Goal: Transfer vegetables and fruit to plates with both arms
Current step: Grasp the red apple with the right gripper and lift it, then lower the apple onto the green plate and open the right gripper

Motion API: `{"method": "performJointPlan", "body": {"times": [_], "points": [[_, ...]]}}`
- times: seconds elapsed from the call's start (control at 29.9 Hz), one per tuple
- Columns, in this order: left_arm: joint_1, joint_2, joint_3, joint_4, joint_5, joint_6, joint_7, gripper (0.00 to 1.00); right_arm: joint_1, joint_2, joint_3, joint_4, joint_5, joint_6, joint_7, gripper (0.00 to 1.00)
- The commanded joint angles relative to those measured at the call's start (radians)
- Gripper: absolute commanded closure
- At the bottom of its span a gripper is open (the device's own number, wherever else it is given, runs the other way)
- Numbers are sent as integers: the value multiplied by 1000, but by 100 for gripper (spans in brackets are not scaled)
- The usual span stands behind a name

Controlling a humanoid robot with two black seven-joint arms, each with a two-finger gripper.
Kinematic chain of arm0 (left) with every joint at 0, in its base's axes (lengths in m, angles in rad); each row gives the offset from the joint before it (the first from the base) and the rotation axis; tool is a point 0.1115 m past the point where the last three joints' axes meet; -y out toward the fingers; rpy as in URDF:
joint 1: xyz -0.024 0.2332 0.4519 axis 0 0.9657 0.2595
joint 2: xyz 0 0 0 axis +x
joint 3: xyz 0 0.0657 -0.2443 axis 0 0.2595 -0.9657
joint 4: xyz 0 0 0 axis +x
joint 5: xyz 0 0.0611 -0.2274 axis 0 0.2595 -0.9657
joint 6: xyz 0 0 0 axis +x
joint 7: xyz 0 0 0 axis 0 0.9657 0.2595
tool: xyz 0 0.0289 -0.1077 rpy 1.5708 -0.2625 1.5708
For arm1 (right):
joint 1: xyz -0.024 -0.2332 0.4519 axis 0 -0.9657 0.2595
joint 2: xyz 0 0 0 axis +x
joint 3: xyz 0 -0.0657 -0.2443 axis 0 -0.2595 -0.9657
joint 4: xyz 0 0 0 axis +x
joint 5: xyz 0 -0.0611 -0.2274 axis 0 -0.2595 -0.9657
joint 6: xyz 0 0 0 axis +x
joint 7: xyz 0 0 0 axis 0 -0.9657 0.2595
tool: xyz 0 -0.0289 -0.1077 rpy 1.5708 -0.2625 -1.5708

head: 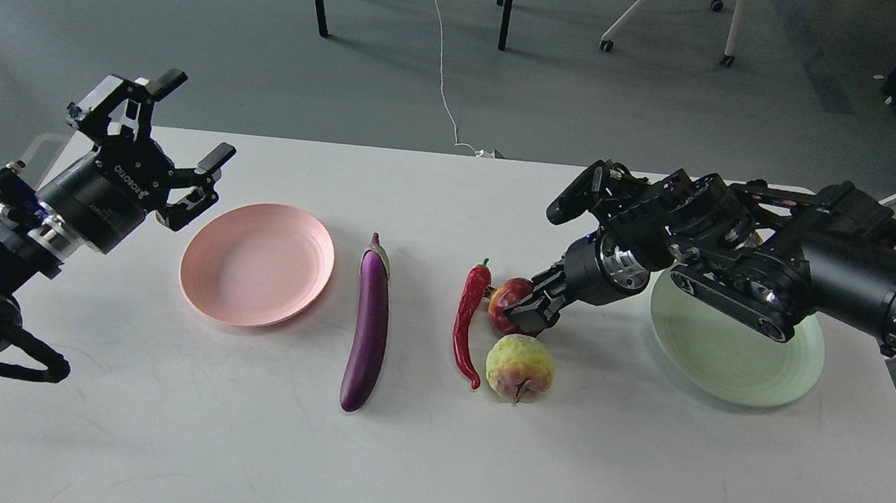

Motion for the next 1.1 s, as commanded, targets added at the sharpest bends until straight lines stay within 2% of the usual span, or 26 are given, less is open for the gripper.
{"method": "performJointPlan", "body": {"times": [0.0,0.1,0.27,0.47,0.67,0.94,1.07], "points": [[2,4,-2,-2,0,0,0,1,-6,2,0,-6,0,0,0,50],[4,10,-2,-3,0,0,0,1,-5,2,3,-6,0,0,0,57],[4,15,-2,-3,0,0,0,1,20,-31,9,1,6,0,0,57],[4,15,-1,-5,2,0,0,1,101,-177,16,90,6,0,0,57],[10,15,-1,-5,2,0,0,1,140,-332,0,95,-16,-19,0,55],[10,13,-1,-5,2,0,0,1,37,-464,-57,87,-66,-111,0,55],[12,10,-1,-5,2,0,0,1,-17,-507,-60,83,-68,-123,0,54]]}}
